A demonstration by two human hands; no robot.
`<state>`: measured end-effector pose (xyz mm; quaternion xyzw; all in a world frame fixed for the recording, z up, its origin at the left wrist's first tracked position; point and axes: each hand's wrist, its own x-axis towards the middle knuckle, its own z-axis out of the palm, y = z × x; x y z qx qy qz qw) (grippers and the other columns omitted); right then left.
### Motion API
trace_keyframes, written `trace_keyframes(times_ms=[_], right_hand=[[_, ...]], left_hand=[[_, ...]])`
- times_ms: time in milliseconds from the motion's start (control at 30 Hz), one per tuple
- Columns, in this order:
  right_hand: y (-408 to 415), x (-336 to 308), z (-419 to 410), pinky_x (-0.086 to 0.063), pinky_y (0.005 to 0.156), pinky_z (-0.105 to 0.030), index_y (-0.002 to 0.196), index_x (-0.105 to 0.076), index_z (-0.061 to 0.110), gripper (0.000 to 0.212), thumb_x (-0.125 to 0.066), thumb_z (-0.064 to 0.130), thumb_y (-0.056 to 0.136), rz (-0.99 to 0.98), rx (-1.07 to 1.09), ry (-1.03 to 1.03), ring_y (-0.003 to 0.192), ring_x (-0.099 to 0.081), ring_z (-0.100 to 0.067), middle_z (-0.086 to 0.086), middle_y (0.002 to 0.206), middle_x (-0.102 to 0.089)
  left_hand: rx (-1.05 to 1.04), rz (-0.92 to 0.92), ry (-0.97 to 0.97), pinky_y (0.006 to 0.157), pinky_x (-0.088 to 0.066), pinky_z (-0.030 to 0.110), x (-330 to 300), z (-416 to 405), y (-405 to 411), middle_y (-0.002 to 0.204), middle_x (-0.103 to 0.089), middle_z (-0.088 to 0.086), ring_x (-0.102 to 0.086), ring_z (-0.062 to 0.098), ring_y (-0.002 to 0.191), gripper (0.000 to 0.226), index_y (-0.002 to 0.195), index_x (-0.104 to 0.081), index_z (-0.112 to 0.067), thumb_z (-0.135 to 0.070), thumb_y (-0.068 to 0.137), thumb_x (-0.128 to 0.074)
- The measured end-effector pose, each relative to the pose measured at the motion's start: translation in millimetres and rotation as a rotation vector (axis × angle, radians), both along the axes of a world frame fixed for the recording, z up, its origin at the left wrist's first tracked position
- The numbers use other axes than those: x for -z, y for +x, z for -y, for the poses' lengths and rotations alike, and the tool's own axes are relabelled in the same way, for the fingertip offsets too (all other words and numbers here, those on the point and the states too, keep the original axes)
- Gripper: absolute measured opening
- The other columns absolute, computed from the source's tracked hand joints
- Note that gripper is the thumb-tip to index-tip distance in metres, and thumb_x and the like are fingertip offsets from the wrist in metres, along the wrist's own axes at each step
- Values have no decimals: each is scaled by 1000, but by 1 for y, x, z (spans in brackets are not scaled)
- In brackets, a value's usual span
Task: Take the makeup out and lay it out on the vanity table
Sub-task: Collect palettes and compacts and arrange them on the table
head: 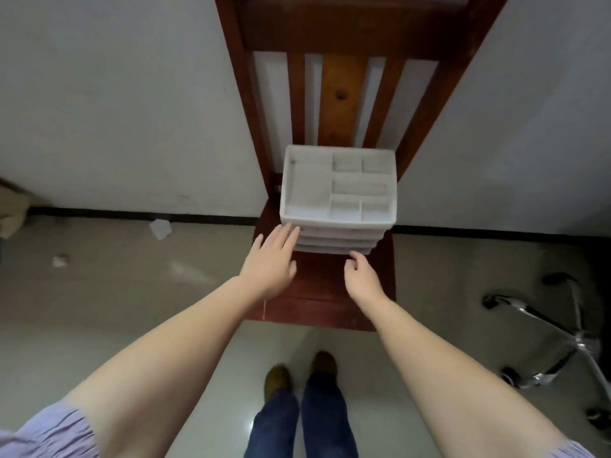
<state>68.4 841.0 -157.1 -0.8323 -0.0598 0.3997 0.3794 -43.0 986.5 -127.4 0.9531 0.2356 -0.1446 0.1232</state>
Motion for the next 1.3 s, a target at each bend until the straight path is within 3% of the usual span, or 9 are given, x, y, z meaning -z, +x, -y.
trace_keyframes(times_ms=[133, 300, 567, 800, 967, 1067, 1133, 1200, 1300], right_hand=[[18, 44, -52, -47, 95, -39, 140, -36, 13, 48, -32, -1, 94, -418, 563, 291, 120, -51, -22, -8, 136, -48], [31, 60, -85, -49, 86, -42, 119, -51, 7, 45, -24, -11, 88, -650, 1091, 535, 93, -60, -24, -15, 114, -56], [23, 50, -81, -49, 86, -45, 119, -51, 6, 53, -18, -16, 84, -683, 1107, 568, 85, -59, -22, -13, 102, -55], [-35, 52, -30, -46, 91, -48, 92, -49, 5, 44, -15, -19, 83, -743, 1053, 521, 103, -56, -30, -17, 96, -55], [-40, 45, -6, -46, 94, -48, 112, -50, 1, 38, -23, -14, 91, -787, 906, 447, 117, -55, -31, -21, 119, -57], [-21, 17, 9, -55, 86, -37, 120, -54, 1, 28, -37, 2, 98, -747, 340, 164, 104, -65, -25, -16, 114, -63], [-1, -6, 16, -57, 72, -26, 104, -62, 7, 23, -39, 7, 98, -540, -41, 38, 84, -70, -16, -9, 97, -69], [23, -21, 14, -56, 69, -24, 95, -63, 14, 24, -41, 7, 98, -210, -159, 53, 77, -68, -12, -7, 94, -69], [52, -10, -4, -48, 92, -28, 118, -59, 16, 26, -49, 14, 94, 331, -426, -74, 105, -60, -16, 0, 119, -61]], left_hand=[[64, 4, 53, 118, 1, 41, 30, -21, 27, 159, 5, 3, 6, 16, 146, 73, 150, 1, -14, -20, 92, -42], [140, 99, 118, 117, 2, 43, 53, -28, 29, 159, -3, 4, 0, 19, 147, 81, 150, -1, -11, -9, 83, -48], [140, 46, 137, 117, 6, 45, 49, -27, 29, 158, 12, 1, 12, 17, 146, 80, 149, 12, -15, -2, 86, -36], [125, -15, 117, 115, 8, 45, 42, -26, 32, 157, 18, 2, 18, 17, 144, 83, 147, 17, -14, -3, 86, -39], [119, -5, 106, 116, 6, 46, 45, -28, 30, 158, 14, 3, 15, 18, 145, 81, 149, 12, -14, -4, 88, -41], [234, 196, 134, 115, -18, 47, 43, -27, 25, 154, -24, 15, -23, 28, 143, 69, 147, -24, -5, 0, 81, -45], [372, 285, 32, 103, -40, 45, 46, -22, 21, 137, -49, 20, -49, 34, 125, 55, 133, -48, -2, 4, 79, -51], [405, 176, -97, 98, -46, 43, 49, -16, 25, 139, -47, 18, -48, 33, 126, 48, 133, -48, -6, 1, 85, -54], [305, -15, -172, 107, -35, 39, 61, -13, 48, 147, -36, 14, -37, 30, 133, 50, 144, -33, -14, -18, 96, -45]])
